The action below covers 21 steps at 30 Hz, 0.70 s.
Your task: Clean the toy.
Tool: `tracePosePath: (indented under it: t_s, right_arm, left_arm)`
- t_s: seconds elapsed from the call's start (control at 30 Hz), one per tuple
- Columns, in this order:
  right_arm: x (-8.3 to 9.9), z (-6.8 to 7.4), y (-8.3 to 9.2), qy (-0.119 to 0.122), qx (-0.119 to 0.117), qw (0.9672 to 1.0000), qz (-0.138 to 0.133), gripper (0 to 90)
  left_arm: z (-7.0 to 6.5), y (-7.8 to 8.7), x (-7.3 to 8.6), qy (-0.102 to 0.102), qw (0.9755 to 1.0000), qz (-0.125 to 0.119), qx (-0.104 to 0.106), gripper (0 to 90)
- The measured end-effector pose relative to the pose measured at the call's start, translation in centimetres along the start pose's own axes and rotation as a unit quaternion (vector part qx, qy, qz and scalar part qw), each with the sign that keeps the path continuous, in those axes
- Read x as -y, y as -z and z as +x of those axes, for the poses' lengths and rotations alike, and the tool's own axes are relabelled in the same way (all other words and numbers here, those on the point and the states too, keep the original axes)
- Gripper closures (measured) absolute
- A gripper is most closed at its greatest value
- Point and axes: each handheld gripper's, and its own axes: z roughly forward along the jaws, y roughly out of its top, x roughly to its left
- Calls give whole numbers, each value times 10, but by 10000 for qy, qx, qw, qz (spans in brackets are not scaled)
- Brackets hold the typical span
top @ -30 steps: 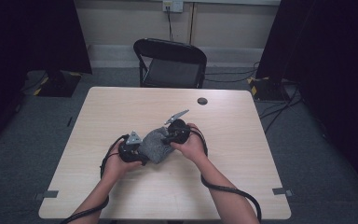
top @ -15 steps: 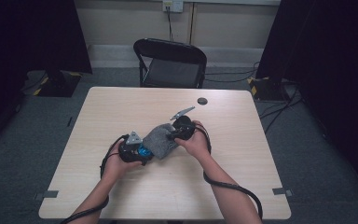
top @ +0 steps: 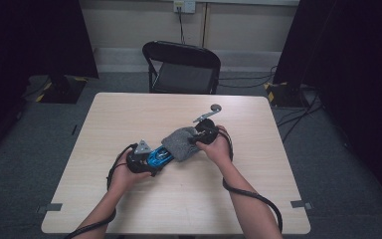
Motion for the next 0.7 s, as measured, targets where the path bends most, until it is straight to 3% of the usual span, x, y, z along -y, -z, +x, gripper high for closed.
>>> tracePosePath:
  t_s: [0.2, 0.7]
  right_arm:
    - [8, -10, -1, -194, 30, 9998, -56, 788]
    - [15, -23, 8, -162, 255, 9995, 0, 788]
  left_arm:
    - [0, 0, 0, 1, 10000, 0, 0, 252]
    - [0, 0, 0, 1, 10000, -1, 0, 252]
